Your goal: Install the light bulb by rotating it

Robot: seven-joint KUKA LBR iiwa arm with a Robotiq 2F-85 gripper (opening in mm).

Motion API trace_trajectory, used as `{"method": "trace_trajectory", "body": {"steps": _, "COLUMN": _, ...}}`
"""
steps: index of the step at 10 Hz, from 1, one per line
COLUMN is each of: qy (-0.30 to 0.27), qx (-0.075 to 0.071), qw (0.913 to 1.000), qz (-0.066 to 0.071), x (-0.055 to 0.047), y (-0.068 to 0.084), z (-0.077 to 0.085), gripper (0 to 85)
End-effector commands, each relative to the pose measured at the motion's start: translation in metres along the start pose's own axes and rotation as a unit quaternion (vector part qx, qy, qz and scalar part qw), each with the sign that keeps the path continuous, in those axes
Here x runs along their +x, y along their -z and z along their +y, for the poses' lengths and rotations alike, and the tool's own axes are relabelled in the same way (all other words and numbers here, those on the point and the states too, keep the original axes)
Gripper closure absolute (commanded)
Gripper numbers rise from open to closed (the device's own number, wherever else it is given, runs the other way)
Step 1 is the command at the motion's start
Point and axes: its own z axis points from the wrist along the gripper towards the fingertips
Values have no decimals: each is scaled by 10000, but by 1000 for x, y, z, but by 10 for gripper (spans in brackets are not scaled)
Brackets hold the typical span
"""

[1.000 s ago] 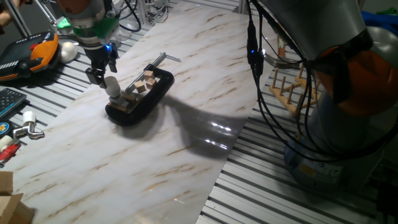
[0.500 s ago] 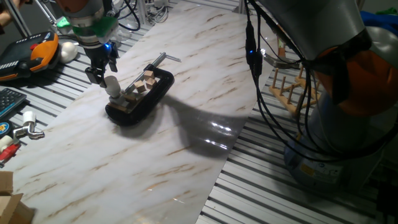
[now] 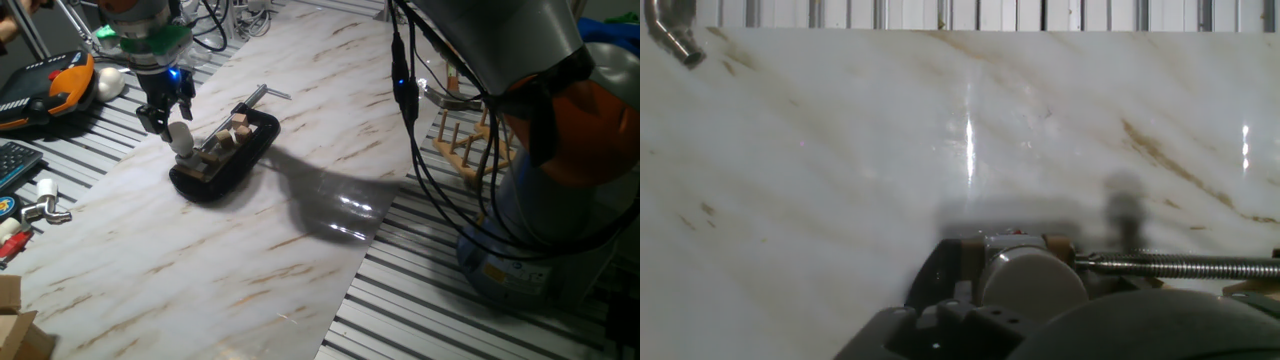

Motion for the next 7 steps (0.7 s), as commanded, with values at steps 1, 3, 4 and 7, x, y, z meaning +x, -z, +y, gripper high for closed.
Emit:
{"method": "trace_trajectory", "body": {"steps": 1, "qy": 1, "qx": 50, "qw": 10000, "qz": 16, "x": 0, "y": 1, "z": 0, "gripper": 340}}
{"method": "trace_trajectory", "body": {"steps": 3, "qy": 1, "qx": 64, "qw": 10000, "qz": 39, "x": 1, "y": 1, "z": 0, "gripper": 340}}
{"method": "trace_trajectory", "body": {"steps": 4, "qy": -6, "qx": 72, "qw": 10000, "qz": 32, "x": 1, "y": 1, "z": 0, "gripper": 340}}
{"method": "trace_trajectory", "body": {"steps": 7, "qy": -132, "qx": -42, "qw": 9999, "qz": 22, "x": 2, "y": 1, "z": 4, "gripper": 340}}
